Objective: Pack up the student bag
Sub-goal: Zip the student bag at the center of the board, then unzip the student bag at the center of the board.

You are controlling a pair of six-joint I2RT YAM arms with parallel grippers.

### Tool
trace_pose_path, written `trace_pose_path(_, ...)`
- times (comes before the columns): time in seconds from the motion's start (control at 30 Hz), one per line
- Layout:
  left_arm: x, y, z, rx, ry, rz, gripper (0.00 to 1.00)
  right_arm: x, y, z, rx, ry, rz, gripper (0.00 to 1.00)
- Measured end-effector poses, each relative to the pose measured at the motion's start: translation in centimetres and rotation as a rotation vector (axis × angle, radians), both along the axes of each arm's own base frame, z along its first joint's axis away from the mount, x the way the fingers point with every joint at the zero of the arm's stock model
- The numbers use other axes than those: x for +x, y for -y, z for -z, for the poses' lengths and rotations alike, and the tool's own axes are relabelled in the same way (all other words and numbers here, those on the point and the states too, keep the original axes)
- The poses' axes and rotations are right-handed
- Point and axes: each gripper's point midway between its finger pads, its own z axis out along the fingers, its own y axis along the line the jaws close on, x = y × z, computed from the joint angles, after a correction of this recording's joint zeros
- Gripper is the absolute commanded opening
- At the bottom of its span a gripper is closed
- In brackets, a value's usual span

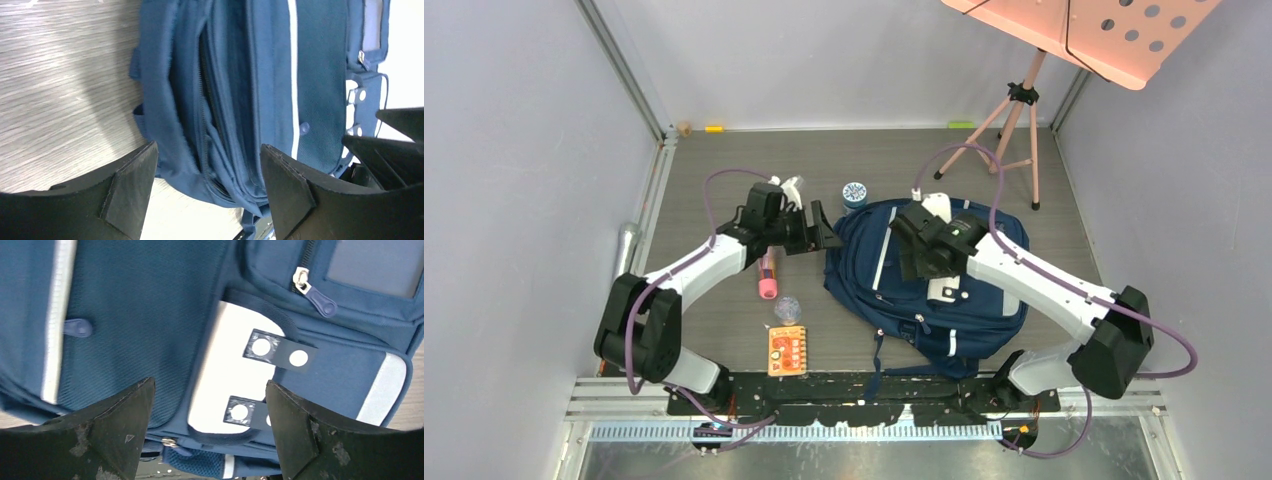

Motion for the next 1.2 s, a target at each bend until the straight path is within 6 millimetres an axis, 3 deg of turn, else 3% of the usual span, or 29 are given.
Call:
trace_pose_path(0.2,-1.3,2.3,-0.1,0.026,0.048,0.068,0.72,-1.2,2.3,0.7,0.059,-0.011,0.043,0.82)
trace_pose_path(0.3,-2.0,2.7,0.3,0.061,0.063,0.079,0.67,-2.5,2.1,-0.2,0.152,0.003,0.017,0.77)
trace_pose_path(0.47,-3.1,2.0,1.5,0.106,0.066,0.07,0.7,-6.2,0.9,-1.1,0.362,-0.042,-0.056,0.7)
trace_pose_path(0.73,-4.2,1.0,3.6,0.121,0.01,0.032,0.73,-11.8,-0.9,2.5,0.464,-0.235,-0.127,0.64)
trace_pose_path(1.03,-3.4,1.9,3.2,0.076,0.023,0.018,0.74,-11.7,-1.2,4.7,0.331,-0.24,-0.124,0.59)
trace_pose_path(1.13,-3.4,2.0,3.8,0.077,0.008,0.021,0.67,-11.4,-1.0,5.1,0.295,-0.22,-0.117,0.54)
trace_pose_path(1.2,-3.3,2.1,4.0,0.073,0.004,0.023,0.57,-11.0,-1.0,5.1,0.288,-0.201,-0.112,0.46)
